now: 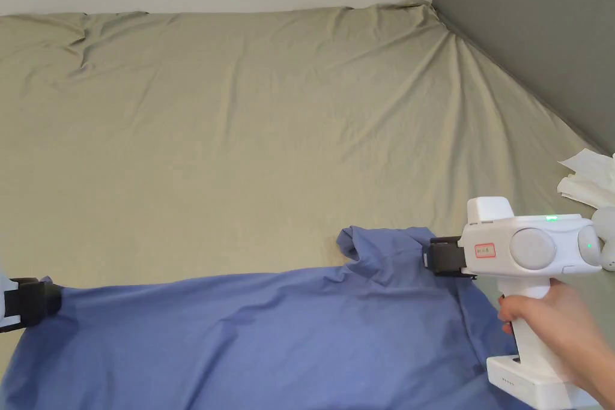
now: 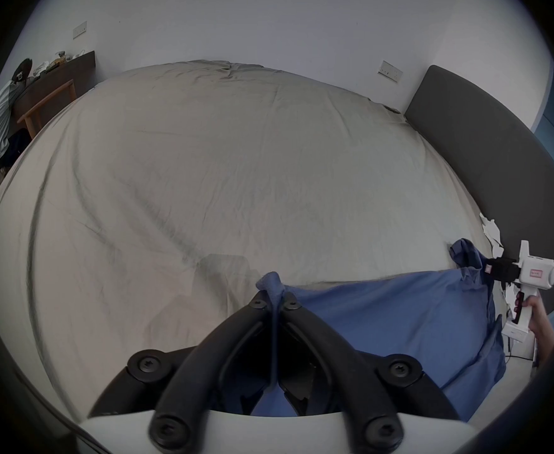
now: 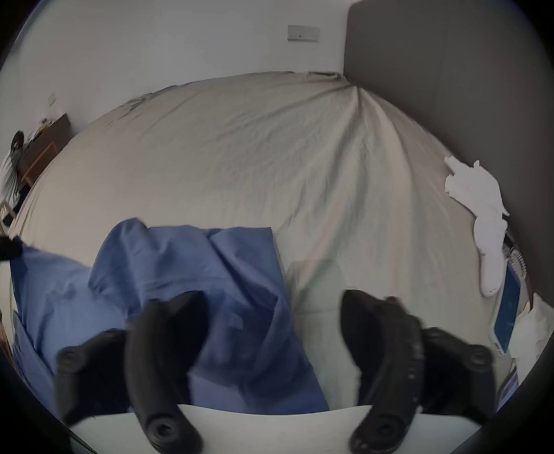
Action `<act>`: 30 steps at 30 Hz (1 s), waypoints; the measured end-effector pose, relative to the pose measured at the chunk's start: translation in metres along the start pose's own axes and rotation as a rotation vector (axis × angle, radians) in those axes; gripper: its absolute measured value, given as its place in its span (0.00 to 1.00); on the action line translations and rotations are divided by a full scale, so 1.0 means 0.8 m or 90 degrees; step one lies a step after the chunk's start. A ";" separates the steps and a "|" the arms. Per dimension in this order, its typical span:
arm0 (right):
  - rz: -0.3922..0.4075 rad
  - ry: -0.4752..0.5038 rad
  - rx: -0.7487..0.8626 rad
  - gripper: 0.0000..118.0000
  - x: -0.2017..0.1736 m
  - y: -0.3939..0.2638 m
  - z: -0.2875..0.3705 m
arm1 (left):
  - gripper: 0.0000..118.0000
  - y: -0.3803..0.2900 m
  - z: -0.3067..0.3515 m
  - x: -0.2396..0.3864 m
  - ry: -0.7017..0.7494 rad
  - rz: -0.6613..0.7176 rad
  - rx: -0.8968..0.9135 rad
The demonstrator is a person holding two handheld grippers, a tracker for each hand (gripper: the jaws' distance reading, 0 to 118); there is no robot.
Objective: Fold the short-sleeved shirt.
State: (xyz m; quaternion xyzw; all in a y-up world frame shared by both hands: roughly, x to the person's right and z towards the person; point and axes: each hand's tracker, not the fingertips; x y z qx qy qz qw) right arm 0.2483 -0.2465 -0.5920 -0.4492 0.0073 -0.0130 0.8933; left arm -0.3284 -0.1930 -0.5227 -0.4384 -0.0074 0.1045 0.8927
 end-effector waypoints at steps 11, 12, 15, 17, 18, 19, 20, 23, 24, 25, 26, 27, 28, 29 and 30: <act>-0.014 -0.012 0.093 0.02 0.021 -0.013 0.095 | 0.01 -0.011 0.036 -0.032 -0.014 0.027 0.026; -0.009 -0.017 0.101 0.02 0.024 -0.018 0.106 | 0.01 -0.018 0.055 -0.018 -0.018 0.027 0.031; -0.002 -0.004 0.120 0.02 0.044 -0.046 0.162 | 0.01 -0.035 0.094 -0.037 -0.021 0.022 0.053; 0.000 0.010 0.130 0.02 0.066 -0.066 0.188 | 0.01 -0.047 0.119 -0.059 -0.037 0.025 0.065; 0.002 0.017 0.134 0.02 0.067 -0.077 0.204 | 0.01 -0.056 0.135 -0.062 -0.046 0.028 0.072; 0.004 0.025 0.133 0.02 0.067 -0.092 0.222 | 0.01 -0.071 0.156 -0.060 -0.052 0.027 0.069; 0.008 0.030 0.126 0.02 0.068 -0.105 0.236 | 0.01 -0.087 0.173 -0.053 -0.051 0.025 0.067; 0.001 0.052 0.085 0.02 0.076 -0.147 0.268 | 0.01 -0.126 0.211 -0.059 -0.055 0.018 0.037; -0.003 0.057 0.077 0.02 0.078 -0.160 0.275 | 0.01 -0.137 0.219 -0.057 -0.060 0.021 0.022; 0.001 0.062 0.059 0.02 0.085 -0.175 0.284 | 0.01 -0.150 0.228 -0.061 -0.068 0.022 0.006; 0.006 0.060 0.046 0.02 0.087 -0.189 0.290 | 0.01 -0.164 0.236 -0.065 -0.064 0.025 -0.005; 0.011 0.061 0.025 0.02 0.089 -0.201 0.292 | 0.01 -0.174 0.238 -0.070 -0.069 0.035 -0.028; 0.012 0.060 0.003 0.02 0.090 -0.213 0.294 | 0.01 -0.186 0.237 -0.074 -0.075 0.048 -0.046; 0.014 0.070 -0.020 0.02 0.100 -0.228 0.291 | 0.01 -0.198 0.234 -0.079 -0.070 0.057 -0.066; 0.028 0.069 -0.033 0.02 0.101 -0.236 0.287 | 0.01 -0.207 0.229 -0.083 -0.067 0.066 -0.090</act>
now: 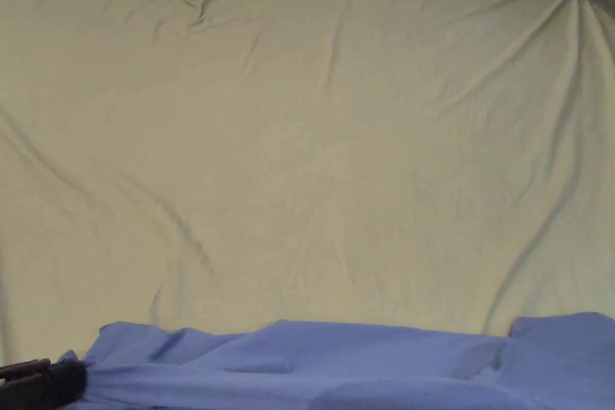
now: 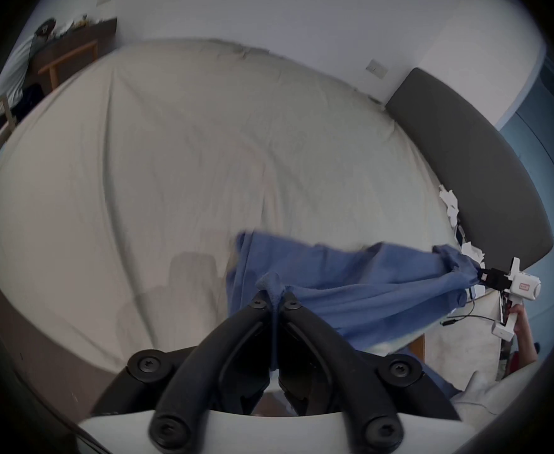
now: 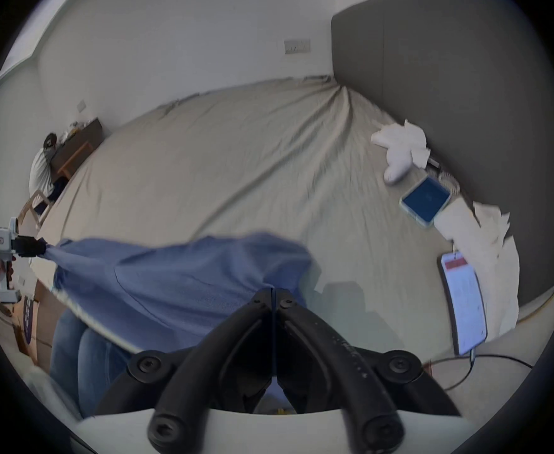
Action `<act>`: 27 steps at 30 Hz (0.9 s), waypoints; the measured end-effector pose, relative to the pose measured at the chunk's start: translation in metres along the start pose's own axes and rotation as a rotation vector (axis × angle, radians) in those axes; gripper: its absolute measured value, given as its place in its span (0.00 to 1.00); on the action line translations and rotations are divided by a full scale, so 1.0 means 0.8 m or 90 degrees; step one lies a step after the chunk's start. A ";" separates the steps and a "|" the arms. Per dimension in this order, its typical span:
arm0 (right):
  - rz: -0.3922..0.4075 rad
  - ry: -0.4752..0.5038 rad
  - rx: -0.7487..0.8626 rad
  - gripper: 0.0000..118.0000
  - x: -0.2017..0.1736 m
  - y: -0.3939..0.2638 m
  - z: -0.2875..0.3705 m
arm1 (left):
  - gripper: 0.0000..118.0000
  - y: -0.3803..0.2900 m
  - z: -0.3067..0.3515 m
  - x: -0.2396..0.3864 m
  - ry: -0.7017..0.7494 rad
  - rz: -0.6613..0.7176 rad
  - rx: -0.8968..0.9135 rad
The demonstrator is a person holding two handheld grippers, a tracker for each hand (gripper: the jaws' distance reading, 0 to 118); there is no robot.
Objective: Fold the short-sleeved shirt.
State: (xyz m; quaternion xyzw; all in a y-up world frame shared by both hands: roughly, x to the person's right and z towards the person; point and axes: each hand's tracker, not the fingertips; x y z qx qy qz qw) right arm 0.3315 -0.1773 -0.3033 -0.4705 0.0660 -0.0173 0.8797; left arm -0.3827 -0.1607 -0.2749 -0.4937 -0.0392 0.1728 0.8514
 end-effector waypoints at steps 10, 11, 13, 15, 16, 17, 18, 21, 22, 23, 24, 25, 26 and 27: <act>0.030 -0.018 -0.116 0.02 -0.002 -0.040 -0.043 | 0.01 -0.041 -0.051 -0.011 0.016 0.047 -0.082; 0.029 -0.020 -0.115 0.02 0.001 -0.045 -0.048 | 0.02 -0.040 -0.051 -0.010 0.016 0.044 -0.083; 0.022 -0.017 -0.102 0.28 0.005 -0.039 -0.043 | 0.29 -0.038 -0.049 -0.009 0.015 0.035 -0.077; -0.045 -0.029 -0.050 0.92 0.013 -0.028 -0.017 | 0.97 -0.036 -0.036 -0.017 0.027 0.017 -0.021; -0.091 -0.022 -0.011 1.00 0.018 -0.022 -0.001 | 1.00 -0.036 -0.024 -0.015 0.027 0.019 0.005; -0.140 0.005 0.051 1.00 0.023 -0.016 0.020 | 0.94 -0.039 -0.003 -0.016 0.023 0.025 0.058; -0.179 0.036 0.118 1.00 0.026 -0.012 0.039 | 0.95 -0.033 0.007 -0.015 -0.003 0.052 0.095; -0.209 0.064 0.201 1.00 0.009 0.011 0.083 | 0.98 -0.028 0.029 -0.016 -0.050 0.121 0.165; -0.197 0.059 0.206 0.91 0.005 0.017 0.092 | 0.90 -0.032 0.065 -0.010 -0.057 0.137 0.182; -0.187 0.050 0.188 0.59 0.000 0.027 0.103 | 0.59 -0.030 0.073 -0.010 -0.079 0.152 0.179; -0.166 0.052 0.184 0.59 -0.005 0.031 0.109 | 0.59 -0.032 0.080 -0.011 -0.094 0.154 0.186; -0.136 0.042 0.198 0.45 -0.011 0.032 0.114 | 0.44 -0.033 0.085 -0.013 -0.112 0.143 0.192; -0.112 0.012 0.211 0.18 -0.019 0.032 0.115 | 0.16 -0.035 0.070 -0.018 -0.107 0.138 0.185; -0.093 -0.032 0.204 0.02 -0.027 0.032 0.117 | 0.03 -0.036 0.065 -0.023 -0.085 0.135 0.183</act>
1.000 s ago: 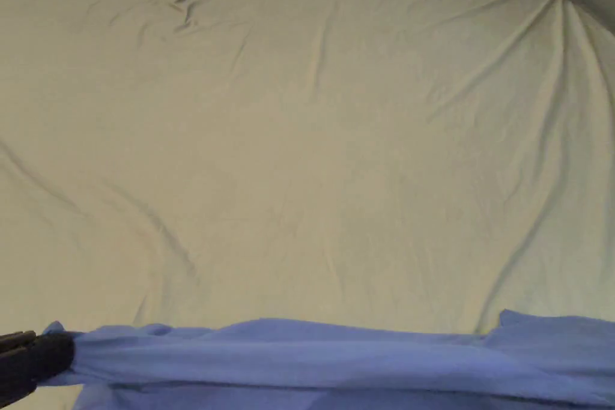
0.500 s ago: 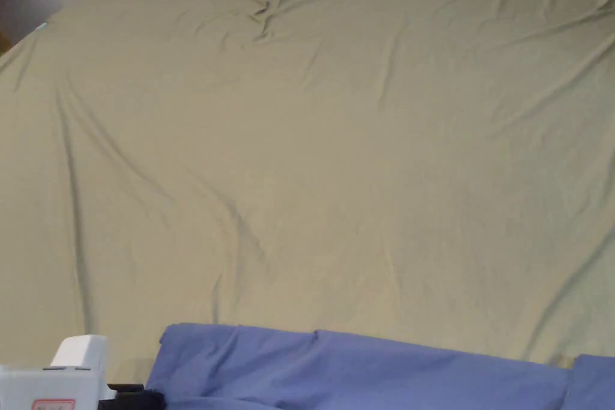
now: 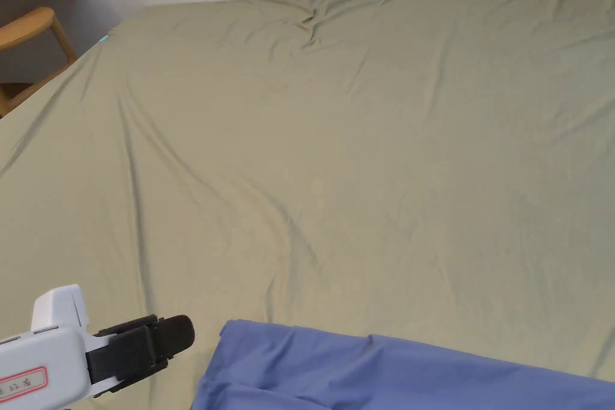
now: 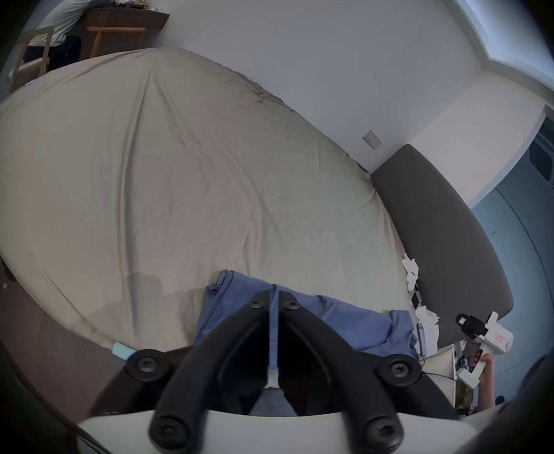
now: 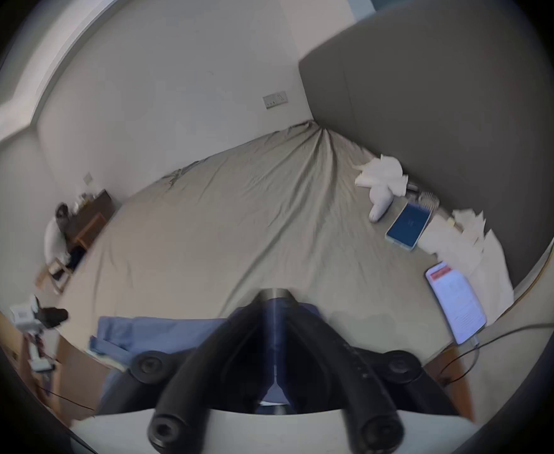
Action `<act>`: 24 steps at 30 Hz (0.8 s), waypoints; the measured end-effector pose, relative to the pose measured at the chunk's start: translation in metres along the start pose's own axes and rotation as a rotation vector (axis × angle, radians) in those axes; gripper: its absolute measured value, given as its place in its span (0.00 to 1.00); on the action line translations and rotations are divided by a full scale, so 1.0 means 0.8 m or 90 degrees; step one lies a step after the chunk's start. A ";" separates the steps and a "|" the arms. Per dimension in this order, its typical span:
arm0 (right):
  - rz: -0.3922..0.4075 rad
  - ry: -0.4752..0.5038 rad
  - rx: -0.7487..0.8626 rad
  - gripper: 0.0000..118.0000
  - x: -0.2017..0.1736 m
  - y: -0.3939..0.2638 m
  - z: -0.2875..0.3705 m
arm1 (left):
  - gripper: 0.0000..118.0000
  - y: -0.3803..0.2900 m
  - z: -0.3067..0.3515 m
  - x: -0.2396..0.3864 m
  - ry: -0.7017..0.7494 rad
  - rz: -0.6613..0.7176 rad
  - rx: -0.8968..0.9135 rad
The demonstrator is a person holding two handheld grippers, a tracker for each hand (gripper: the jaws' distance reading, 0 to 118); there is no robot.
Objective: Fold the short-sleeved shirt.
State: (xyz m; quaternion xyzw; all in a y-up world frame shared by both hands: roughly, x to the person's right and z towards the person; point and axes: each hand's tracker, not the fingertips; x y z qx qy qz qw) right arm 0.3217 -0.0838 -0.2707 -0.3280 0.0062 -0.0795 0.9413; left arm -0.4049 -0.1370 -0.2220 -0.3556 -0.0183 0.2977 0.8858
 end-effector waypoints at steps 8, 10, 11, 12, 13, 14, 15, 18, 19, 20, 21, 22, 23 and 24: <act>-0.015 0.038 -0.027 0.01 -0.002 -0.007 -0.013 | 0.00 -0.003 -0.067 -0.050 -0.016 0.033 -0.105; 0.002 0.029 -0.036 0.01 -0.005 -0.007 -0.013 | 0.00 -0.004 -0.077 -0.058 -0.013 0.045 -0.120; 0.003 0.028 -0.038 0.01 -0.005 -0.007 -0.012 | 0.00 0.000 -0.079 -0.064 -0.016 0.051 -0.130; 0.003 0.032 -0.043 0.01 -0.002 -0.008 -0.015 | 0.00 -0.002 -0.080 -0.064 -0.008 0.047 -0.122; 0.001 0.032 -0.044 0.01 -0.002 -0.007 -0.015 | 0.00 -0.001 -0.082 -0.068 -0.010 0.050 -0.125; -0.001 0.030 -0.042 0.01 -0.002 -0.007 -0.014 | 0.00 -0.002 -0.083 -0.070 -0.012 0.051 -0.120; 0.001 0.028 -0.046 0.01 -0.002 -0.006 -0.015 | 0.03 0.001 -0.082 -0.076 -0.024 0.059 -0.113; 0.000 0.020 -0.051 0.01 -0.004 -0.009 -0.019 | 1.00 0.004 -0.096 -0.087 -0.058 0.082 -0.132; -0.002 0.022 -0.053 0.01 -0.005 -0.008 -0.019 | 0.98 0.008 -0.106 -0.098 -0.057 0.061 -0.153; -0.002 0.026 -0.055 0.01 0.000 -0.013 -0.021 | 0.95 0.004 -0.109 -0.107 -0.057 0.042 -0.147; 0.000 0.027 -0.056 0.01 -0.003 -0.013 -0.022 | 0.97 0.002 -0.119 -0.109 -0.059 0.036 -0.156; 0.005 0.027 -0.056 0.01 -0.005 -0.013 -0.023 | 0.98 0.000 -0.130 -0.113 -0.071 0.053 -0.171; 0.009 0.026 -0.059 0.01 -0.007 -0.013 -0.025 | 0.98 0.007 -0.140 -0.108 -0.067 0.058 -0.192; 0.011 0.027 -0.061 0.01 -0.010 -0.014 -0.026 | 0.98 0.006 -0.150 -0.110 -0.063 0.064 -0.202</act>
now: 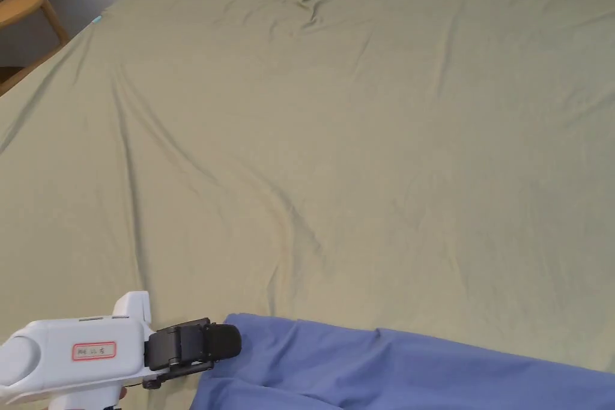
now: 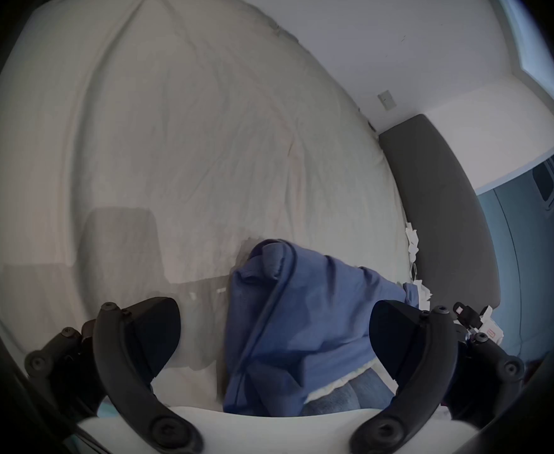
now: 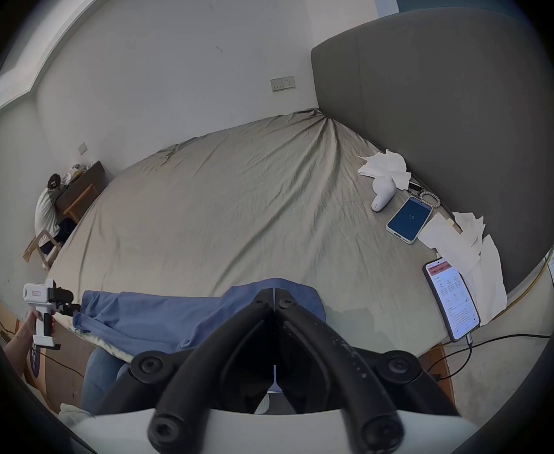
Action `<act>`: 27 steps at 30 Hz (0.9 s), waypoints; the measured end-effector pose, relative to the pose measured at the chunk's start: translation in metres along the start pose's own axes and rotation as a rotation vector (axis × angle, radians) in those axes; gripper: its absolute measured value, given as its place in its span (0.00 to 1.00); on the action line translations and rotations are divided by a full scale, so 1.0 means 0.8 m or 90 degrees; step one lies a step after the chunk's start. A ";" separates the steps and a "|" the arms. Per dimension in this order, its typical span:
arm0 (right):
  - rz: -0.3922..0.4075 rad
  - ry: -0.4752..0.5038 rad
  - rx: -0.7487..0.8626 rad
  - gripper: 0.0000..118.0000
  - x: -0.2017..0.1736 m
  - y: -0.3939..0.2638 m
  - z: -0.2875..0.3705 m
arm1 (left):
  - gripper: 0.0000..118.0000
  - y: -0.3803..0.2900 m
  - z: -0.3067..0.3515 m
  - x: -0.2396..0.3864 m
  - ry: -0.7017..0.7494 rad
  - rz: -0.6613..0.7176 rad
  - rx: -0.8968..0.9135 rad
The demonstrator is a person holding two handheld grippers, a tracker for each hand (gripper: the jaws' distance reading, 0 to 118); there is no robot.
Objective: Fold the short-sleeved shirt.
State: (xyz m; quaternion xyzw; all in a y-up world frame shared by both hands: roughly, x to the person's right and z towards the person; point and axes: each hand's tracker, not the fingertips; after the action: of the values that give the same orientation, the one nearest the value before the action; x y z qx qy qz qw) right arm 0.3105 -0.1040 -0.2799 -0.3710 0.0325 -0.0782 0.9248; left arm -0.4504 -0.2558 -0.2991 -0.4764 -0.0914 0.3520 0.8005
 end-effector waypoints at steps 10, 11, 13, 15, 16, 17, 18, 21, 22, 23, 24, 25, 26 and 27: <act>-0.010 -0.003 -0.012 0.01 0.007 -0.008 -0.005 | 0.40 0.000 -0.054 0.042 -0.103 0.013 -0.089; -0.008 -0.005 -0.012 0.01 0.007 -0.008 -0.005 | 0.08 0.007 -0.063 0.026 -0.077 -0.003 -0.118; -0.007 -0.005 -0.013 0.01 0.007 -0.009 -0.004 | 0.08 0.007 -0.061 0.025 -0.047 -0.044 -0.107; -0.007 -0.007 -0.014 0.01 0.007 -0.007 -0.004 | 0.07 -0.001 -0.058 0.038 -0.063 0.003 -0.084; -0.006 -0.006 -0.014 0.01 0.010 -0.009 -0.004 | 0.07 0.000 -0.053 0.040 -0.058 -0.003 -0.075; -0.006 -0.005 -0.013 0.01 0.010 -0.008 -0.003 | 0.07 0.002 -0.047 0.043 -0.054 -0.012 -0.074; -0.006 -0.004 -0.013 0.01 0.010 -0.008 -0.004 | 0.07 0.006 -0.043 0.045 -0.054 -0.018 -0.075; -0.003 -0.004 -0.014 0.01 0.007 -0.009 -0.006 | 0.07 0.028 -0.023 0.035 -0.044 -0.049 -0.072; -0.004 -0.001 -0.013 0.01 0.007 -0.010 -0.007 | 0.07 0.035 -0.018 0.032 -0.048 -0.062 -0.063; -0.007 0.002 -0.013 0.01 0.006 -0.010 -0.009 | 0.07 0.031 -0.012 0.052 -0.044 -0.058 -0.061; -0.011 0.005 -0.015 0.01 0.007 -0.011 -0.011 | 0.06 0.033 -0.008 0.050 -0.030 -0.041 -0.043; -0.010 0.008 -0.016 0.01 0.006 -0.011 -0.012 | 0.06 0.037 -0.002 0.045 -0.029 -0.028 -0.037; -0.008 0.011 -0.014 0.01 0.006 -0.011 -0.012 | 0.06 0.046 0.010 0.034 -0.001 -0.029 -0.016; -0.005 0.012 -0.014 0.01 0.005 -0.010 -0.013 | 0.06 0.058 0.020 0.016 0.013 -0.019 -0.006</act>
State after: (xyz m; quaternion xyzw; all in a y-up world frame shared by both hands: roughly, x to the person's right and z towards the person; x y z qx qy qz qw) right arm 0.3124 -0.1176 -0.2815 -0.3808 0.0407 -0.0852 0.9198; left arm -0.4711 -0.2224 -0.3312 -0.4821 -0.0919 0.3350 0.8043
